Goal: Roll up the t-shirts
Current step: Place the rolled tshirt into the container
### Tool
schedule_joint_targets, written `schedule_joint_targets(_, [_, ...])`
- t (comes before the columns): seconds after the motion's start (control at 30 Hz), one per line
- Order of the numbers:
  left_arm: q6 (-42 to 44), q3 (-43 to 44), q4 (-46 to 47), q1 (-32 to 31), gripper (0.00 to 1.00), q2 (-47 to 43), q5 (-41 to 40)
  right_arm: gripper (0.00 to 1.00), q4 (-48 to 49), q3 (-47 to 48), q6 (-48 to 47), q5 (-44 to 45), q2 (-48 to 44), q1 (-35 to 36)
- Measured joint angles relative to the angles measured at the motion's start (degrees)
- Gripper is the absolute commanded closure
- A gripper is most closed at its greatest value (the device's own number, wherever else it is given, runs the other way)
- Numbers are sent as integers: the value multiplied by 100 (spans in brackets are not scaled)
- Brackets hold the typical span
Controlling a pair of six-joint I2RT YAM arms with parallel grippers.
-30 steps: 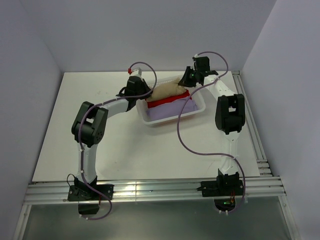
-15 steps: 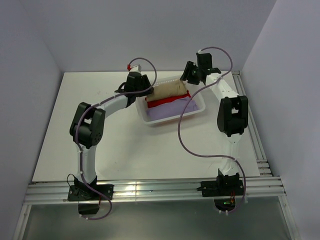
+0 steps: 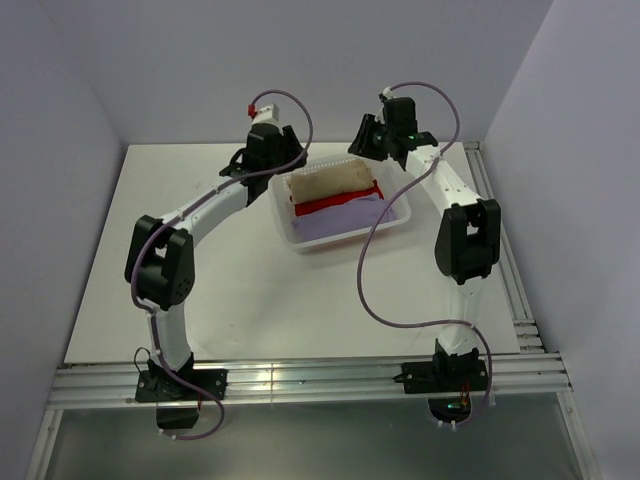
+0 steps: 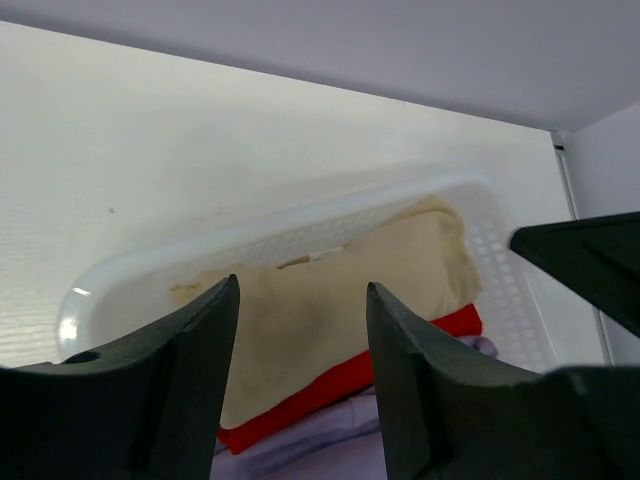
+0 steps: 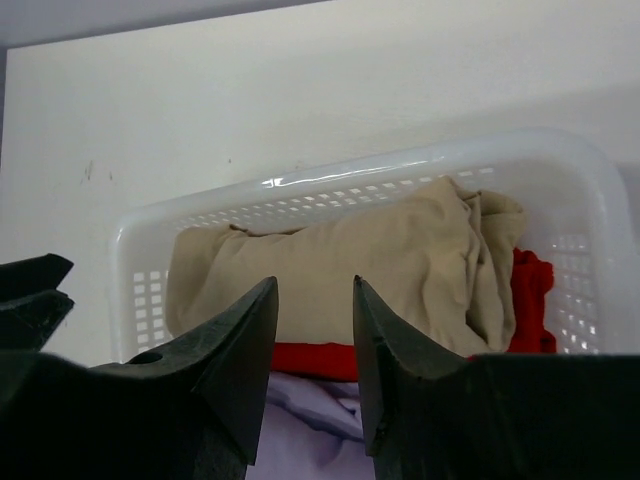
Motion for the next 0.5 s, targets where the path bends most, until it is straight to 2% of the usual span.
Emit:
schedule_joint_targets(0.27, [11, 299, 173, -291, 55, 501, 535, 71, 136, 87, 42, -87, 535, 61])
schedule_joint_targets(0.5, [-7, 492, 188, -297, 57, 1449, 815, 75, 142, 76, 109, 50, 1071, 61])
